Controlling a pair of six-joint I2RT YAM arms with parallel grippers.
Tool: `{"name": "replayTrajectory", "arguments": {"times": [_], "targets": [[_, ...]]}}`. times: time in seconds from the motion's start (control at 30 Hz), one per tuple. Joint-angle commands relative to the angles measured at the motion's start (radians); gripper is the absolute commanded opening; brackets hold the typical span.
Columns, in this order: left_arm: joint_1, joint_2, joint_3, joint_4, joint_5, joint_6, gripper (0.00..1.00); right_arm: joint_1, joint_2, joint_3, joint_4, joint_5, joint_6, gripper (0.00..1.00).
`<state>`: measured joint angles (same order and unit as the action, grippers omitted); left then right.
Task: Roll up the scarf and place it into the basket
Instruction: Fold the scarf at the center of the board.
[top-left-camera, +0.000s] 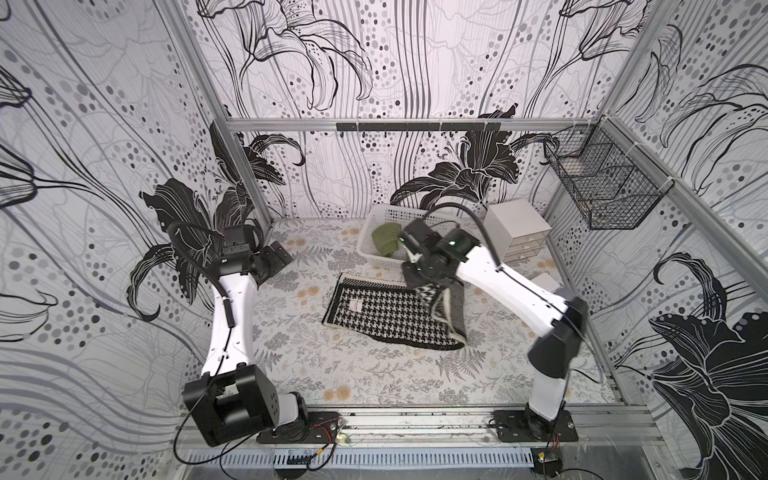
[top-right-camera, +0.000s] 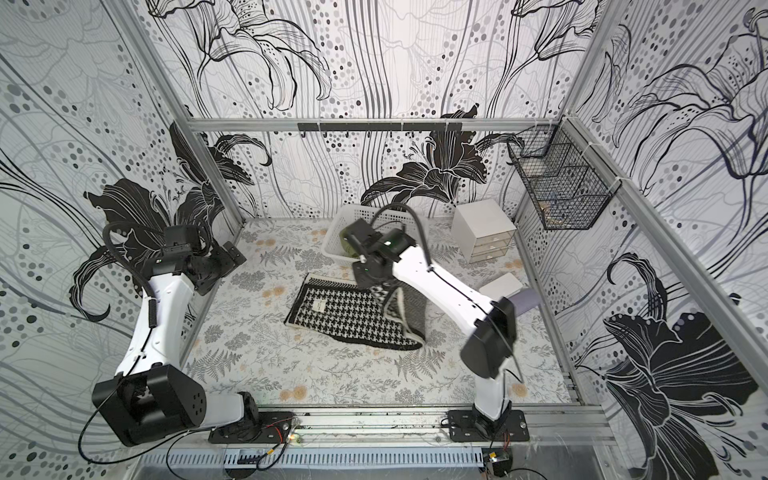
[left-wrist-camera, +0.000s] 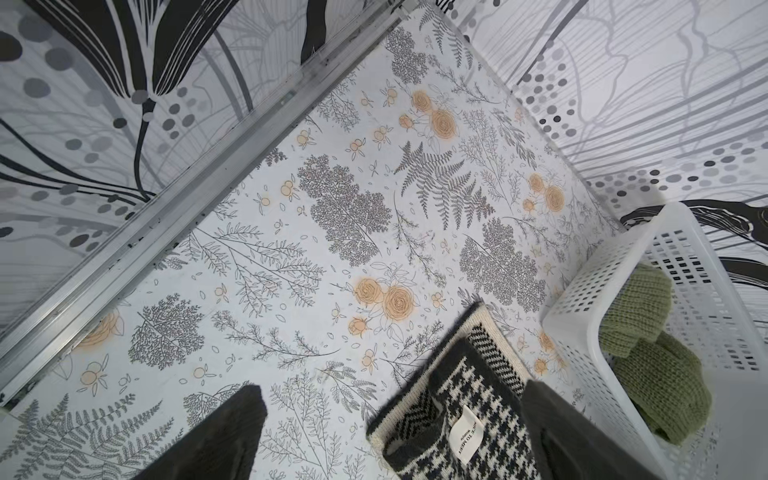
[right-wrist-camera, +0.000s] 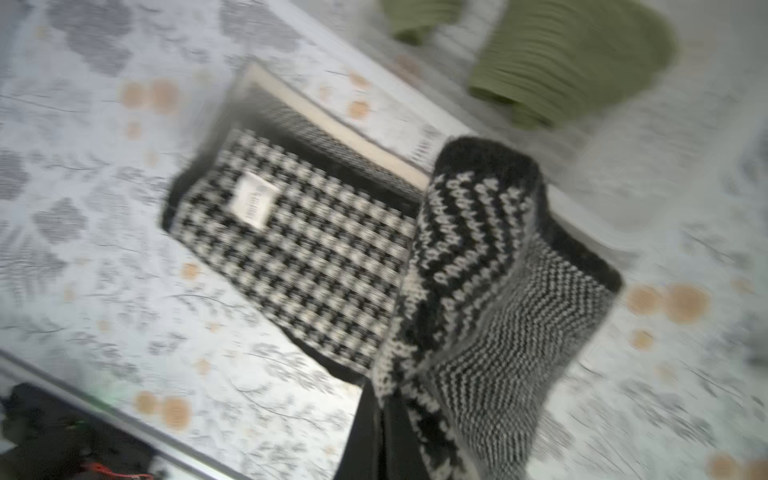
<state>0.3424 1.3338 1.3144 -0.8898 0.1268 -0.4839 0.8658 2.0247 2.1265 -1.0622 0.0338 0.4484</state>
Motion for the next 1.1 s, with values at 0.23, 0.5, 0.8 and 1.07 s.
{"name": "replayTrajectory", "arguments": {"times": [0.23,0.5,0.8,1.07], "targets": [[-0.026,0.016,-0.108,0.013,0.223,0.059,0.99,0.037,-0.013,-0.095,0.194,-0.137,0.088,1.0],[-0.424,0.174,-0.183,0.092,0.216,-0.041,0.99,-0.051,-0.248,-0.606,0.161,0.097,0.143,0.96],[-0.516,0.297,-0.236,0.123,0.085,-0.088,0.99,-0.092,-0.407,-0.842,0.214,0.12,0.188,0.88],[-0.528,0.372,-0.247,0.179,0.04,-0.064,0.74,-0.104,-0.432,-0.881,0.218,0.138,0.193,0.86]]}}
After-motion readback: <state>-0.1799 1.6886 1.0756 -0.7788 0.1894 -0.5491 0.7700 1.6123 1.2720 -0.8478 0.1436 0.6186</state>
